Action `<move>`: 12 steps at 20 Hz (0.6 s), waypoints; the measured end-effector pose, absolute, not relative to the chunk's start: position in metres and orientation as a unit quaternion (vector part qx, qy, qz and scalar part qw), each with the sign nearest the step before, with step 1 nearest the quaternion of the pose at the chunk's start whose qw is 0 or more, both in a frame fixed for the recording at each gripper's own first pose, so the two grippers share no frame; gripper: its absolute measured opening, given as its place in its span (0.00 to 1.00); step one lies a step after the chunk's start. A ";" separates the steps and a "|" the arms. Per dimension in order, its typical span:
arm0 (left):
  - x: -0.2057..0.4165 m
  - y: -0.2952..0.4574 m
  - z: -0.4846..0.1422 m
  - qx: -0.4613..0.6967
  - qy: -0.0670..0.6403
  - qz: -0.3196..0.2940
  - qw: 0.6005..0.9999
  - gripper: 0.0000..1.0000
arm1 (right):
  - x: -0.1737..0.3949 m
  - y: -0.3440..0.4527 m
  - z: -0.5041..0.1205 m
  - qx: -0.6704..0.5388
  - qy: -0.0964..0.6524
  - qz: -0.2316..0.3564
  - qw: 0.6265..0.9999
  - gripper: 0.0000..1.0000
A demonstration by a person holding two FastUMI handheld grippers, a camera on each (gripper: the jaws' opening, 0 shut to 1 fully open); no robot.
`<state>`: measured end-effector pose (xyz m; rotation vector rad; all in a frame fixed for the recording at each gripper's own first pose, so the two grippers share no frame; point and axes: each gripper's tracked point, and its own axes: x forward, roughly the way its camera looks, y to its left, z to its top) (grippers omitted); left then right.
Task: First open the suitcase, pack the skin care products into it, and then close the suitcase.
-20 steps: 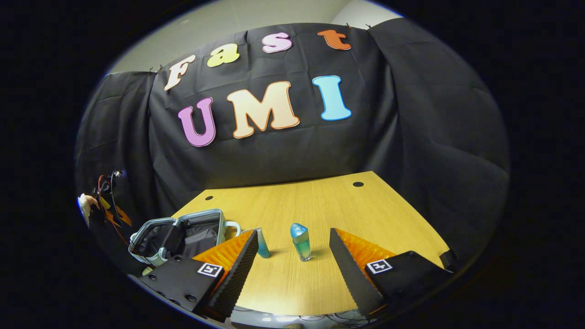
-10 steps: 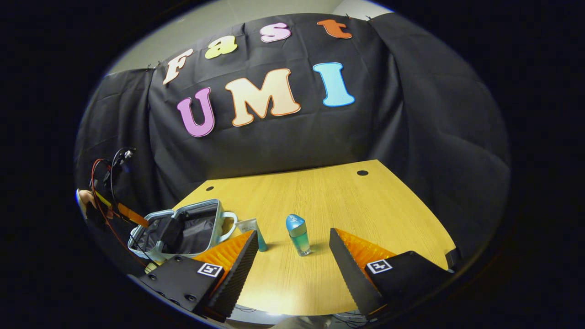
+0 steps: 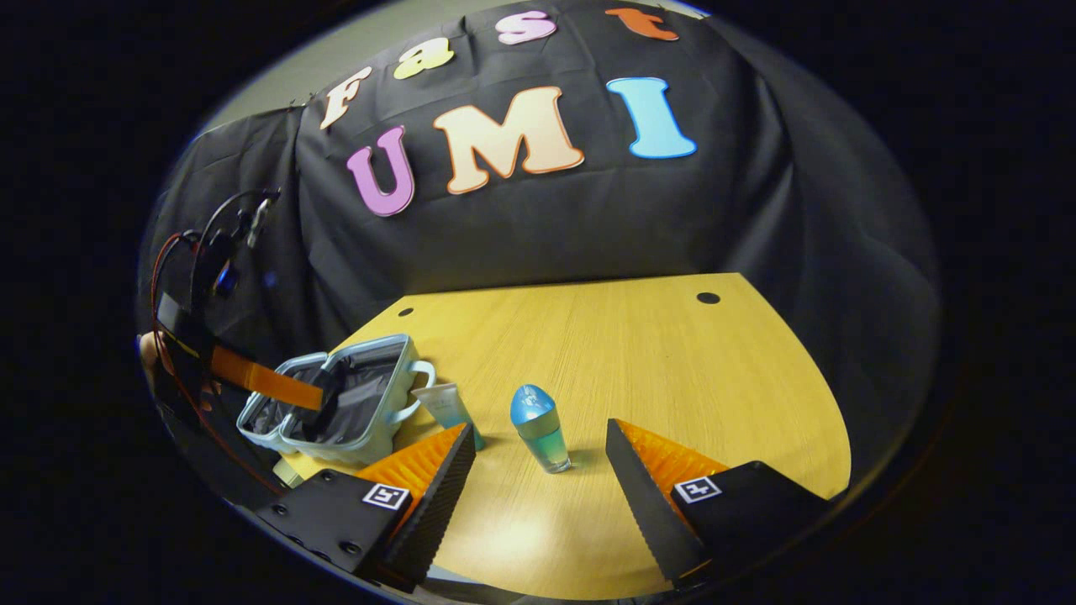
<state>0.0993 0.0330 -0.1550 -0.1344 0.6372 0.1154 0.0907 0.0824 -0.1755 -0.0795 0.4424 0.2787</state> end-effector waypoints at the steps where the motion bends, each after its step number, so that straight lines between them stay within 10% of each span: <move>1: 0.108 0.018 -0.158 -0.076 0.310 0.049 0.946 0.93 | 0.094 0.081 -0.180 -0.044 0.225 0.147 0.962 0.98; 12: 0.210 -0.020 -0.201 -0.087 0.223 0.064 0.969 0.95 | 0.127 0.076 -0.250 -0.080 0.314 0.232 0.917 0.95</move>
